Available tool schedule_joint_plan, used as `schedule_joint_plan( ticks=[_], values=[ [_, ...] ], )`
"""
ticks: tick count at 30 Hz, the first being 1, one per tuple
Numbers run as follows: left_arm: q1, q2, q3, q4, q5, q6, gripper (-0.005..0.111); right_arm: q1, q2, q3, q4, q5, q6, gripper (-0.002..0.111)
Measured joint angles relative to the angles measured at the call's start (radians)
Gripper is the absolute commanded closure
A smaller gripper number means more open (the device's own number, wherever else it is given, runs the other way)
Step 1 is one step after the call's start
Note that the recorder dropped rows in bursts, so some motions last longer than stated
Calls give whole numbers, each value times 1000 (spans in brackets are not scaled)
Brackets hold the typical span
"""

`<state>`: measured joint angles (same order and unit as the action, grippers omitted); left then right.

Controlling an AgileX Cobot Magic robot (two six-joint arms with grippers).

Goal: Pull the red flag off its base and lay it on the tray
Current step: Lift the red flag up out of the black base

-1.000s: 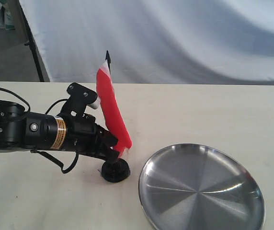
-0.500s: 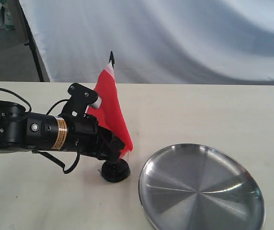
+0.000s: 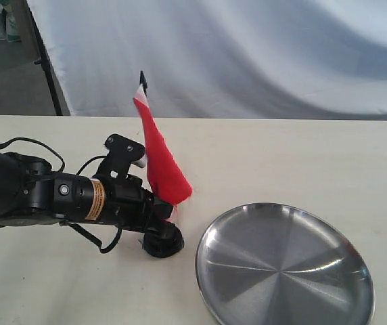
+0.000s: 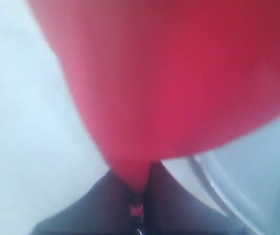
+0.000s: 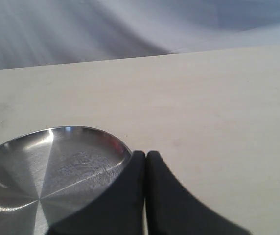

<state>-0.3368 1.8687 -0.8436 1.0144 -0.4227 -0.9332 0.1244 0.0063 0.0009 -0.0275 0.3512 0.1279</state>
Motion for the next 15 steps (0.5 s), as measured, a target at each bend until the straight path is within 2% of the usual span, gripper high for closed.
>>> schedule_joint_plan(
  ticks=[7, 11, 13, 15],
  values=[
    [0, -35, -4, 6, 18, 11, 106, 0, 0, 0, 0, 0, 0, 109],
    [0, -150, -53, 6, -16, -13, 106, 0, 0, 0, 0, 0, 0, 109],
    [0, -181, -58, 6, -67, -82, 106, 0, 0, 0, 0, 0, 0, 109],
    [0, -180, -58, 12, -204, -186, 107, 0, 0, 0, 0, 0, 0, 109]
  ],
)
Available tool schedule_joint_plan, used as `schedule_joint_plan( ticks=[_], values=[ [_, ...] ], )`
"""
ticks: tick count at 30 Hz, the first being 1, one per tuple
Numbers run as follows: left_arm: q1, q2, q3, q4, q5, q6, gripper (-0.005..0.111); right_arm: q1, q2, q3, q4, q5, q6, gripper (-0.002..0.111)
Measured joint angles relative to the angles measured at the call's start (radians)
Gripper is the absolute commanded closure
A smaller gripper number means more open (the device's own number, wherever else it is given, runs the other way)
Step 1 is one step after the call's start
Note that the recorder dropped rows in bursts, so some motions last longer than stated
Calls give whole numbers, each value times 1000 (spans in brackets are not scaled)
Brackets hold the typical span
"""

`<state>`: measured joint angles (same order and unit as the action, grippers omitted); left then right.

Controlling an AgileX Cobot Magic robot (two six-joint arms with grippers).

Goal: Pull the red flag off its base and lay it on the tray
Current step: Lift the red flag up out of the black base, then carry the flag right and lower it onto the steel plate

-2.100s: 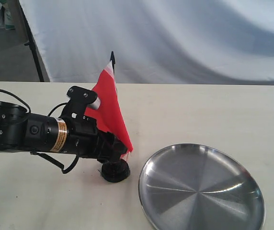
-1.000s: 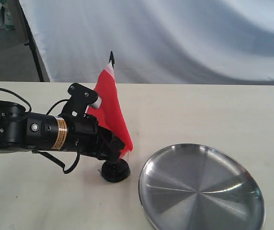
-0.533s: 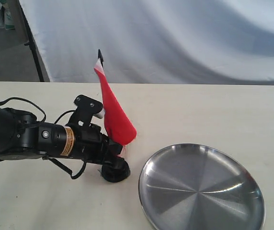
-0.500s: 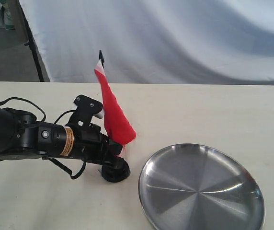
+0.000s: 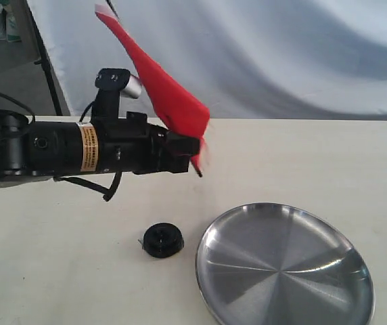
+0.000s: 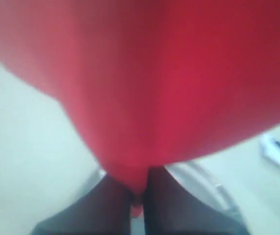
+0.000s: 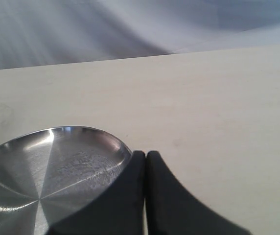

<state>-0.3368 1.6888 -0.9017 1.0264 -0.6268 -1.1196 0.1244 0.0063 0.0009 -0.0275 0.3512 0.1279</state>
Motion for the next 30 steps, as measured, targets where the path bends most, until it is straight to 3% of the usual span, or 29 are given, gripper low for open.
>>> schedule_joint_plan(
  ticks=[1, 3, 10, 16, 24, 27, 30],
  values=[
    [-9, 19, 0, 2, -126, -60, 107, 0, 0, 0, 0, 0, 0, 109],
    [-43, 64, -2, 2, -237, -134, 107, 0, 0, 0, 0, 0, 0, 109],
    [-242, 337, -150, 2, -297, -355, 107, 0, 0, 0, 0, 0, 0, 109],
    [-312, 481, -213, -72, -375, -491, 107, 0, 0, 0, 0, 0, 0, 109],
    [-323, 599, -244, -109, -398, -619, 105, 0, 0, 0, 0, 0, 0, 109],
    [-323, 605, -246, -117, -407, -622, 93, 0, 0, 0, 0, 0, 0, 109],
    [-323, 606, -246, -117, -413, -622, 66, 0, 0, 0, 0, 0, 0, 109]
  ],
)
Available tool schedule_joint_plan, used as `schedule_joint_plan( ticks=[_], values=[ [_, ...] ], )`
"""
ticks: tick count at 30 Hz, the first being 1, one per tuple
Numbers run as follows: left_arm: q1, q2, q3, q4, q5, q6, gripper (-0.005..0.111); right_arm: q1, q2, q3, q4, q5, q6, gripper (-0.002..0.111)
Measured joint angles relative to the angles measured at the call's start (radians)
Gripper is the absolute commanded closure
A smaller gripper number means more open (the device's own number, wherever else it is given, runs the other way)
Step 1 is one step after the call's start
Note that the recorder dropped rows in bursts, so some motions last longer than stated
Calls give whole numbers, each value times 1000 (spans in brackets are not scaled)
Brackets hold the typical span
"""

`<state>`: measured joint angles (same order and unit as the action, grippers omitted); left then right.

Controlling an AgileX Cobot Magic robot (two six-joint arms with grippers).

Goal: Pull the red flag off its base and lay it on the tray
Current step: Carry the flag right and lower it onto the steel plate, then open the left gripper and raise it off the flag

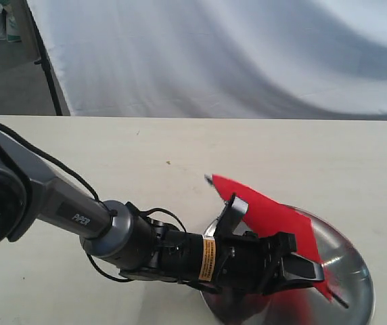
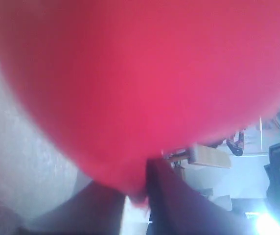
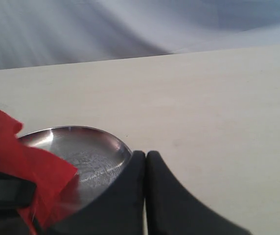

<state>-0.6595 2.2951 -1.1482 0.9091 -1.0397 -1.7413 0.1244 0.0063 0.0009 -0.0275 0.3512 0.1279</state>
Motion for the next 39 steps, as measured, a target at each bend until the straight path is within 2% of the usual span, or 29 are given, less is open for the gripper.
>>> schedule_joint_plan(
  ticks=[3, 4, 5, 8, 12, 15, 16, 20, 23, 25, 28, 30, 39],
  values=[
    [0, 0, 0, 0, -1, 0, 32, 0, 0, 0, 0, 0, 0, 109],
    [0, 0, 0, 2, -2, 3, 26, 0, 0, 0, 0, 0, 0, 109],
    [0, 1, -5, 12, -3, 3, 25, 0, 0, 0, 0, 0, 0, 109],
    [0, 6, -34, 86, -3, -13, 37, 0, 0, 0, 0, 0, 0, 109],
    [0, 11, -99, 209, -8, -86, 72, 0, 0, 0, 0, 0, 0, 109],
    [0, 11, -158, 264, -82, -111, 101, 0, 0, 0, 0, 0, 0, 109],
    [0, 11, -180, 270, -114, -115, 106, 0, 0, 0, 0, 0, 0, 109],
    [0, -14, -257, 305, -154, -115, 107, 0, 0, 0, 0, 0, 0, 109],
    [0, -65, -304, 390, -145, -114, 107, 0, 0, 0, 0, 0, 0, 109],
    [0, -122, -326, 488, -66, -124, 107, 0, 0, 0, 0, 0, 0, 109],
    [0, -209, -332, 710, 120, -188, 107, 0, 0, 0, 0, 0, 0, 109],
    [3, -265, -321, 787, 221, -223, 107, 0, 0, 0, 0, 0, 0, 109],
    [77, -524, -189, 832, 394, -173, 107, 0, 0, 0, 0, 0, 0, 109]
  ],
)
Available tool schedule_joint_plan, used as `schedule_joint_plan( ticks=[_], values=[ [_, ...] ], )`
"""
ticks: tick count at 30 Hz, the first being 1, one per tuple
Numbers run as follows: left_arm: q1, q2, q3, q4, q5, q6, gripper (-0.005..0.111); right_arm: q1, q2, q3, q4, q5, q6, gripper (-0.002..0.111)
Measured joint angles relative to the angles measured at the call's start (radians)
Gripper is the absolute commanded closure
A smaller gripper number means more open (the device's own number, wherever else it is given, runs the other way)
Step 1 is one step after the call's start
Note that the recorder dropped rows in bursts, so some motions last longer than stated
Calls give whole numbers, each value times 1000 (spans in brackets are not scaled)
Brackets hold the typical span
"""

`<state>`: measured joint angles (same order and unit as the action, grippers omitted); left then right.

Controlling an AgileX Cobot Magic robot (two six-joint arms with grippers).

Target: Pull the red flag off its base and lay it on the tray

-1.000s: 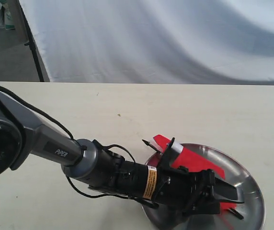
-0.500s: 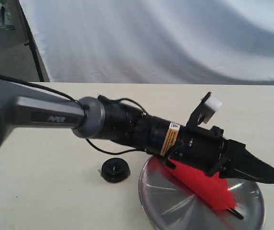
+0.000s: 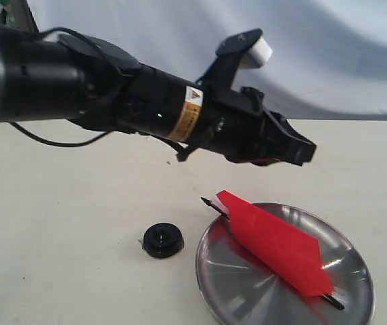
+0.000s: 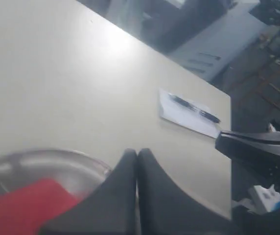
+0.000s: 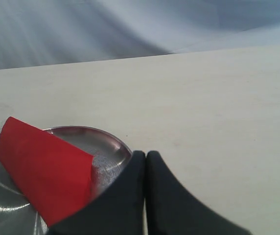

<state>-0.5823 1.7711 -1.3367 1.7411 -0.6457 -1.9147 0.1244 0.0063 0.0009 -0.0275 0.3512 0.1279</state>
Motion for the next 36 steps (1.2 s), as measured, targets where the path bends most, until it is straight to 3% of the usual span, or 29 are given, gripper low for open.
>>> schedule_joint_plan(
  ticks=[6, 16, 19, 25, 30, 33, 36],
  values=[
    [42, -217, 156, 2, 226, 278, 107, 0, 0, 0, 0, 0, 0, 109],
    [47, -565, 476, 4, 694, 1068, 107, 0, 0, 0, 0, 0, 0, 109],
    [47, -618, 542, -37, 789, 1078, 107, 0, 0, 0, 0, 0, 0, 109],
    [47, -647, 555, -541, 1012, 836, 107, 0, 0, 0, 0, 0, 0, 109],
    [47, -649, 555, -1176, 1178, 760, 107, 0, 0, 0, 0, 0, 0, 109],
    [47, -649, 555, -1473, 1231, 836, 107, 0, 0, 0, 0, 0, 0, 109],
    [47, -649, 555, -1571, 1247, 1058, 107, 0, 0, 0, 0, 0, 0, 109]
  ],
)
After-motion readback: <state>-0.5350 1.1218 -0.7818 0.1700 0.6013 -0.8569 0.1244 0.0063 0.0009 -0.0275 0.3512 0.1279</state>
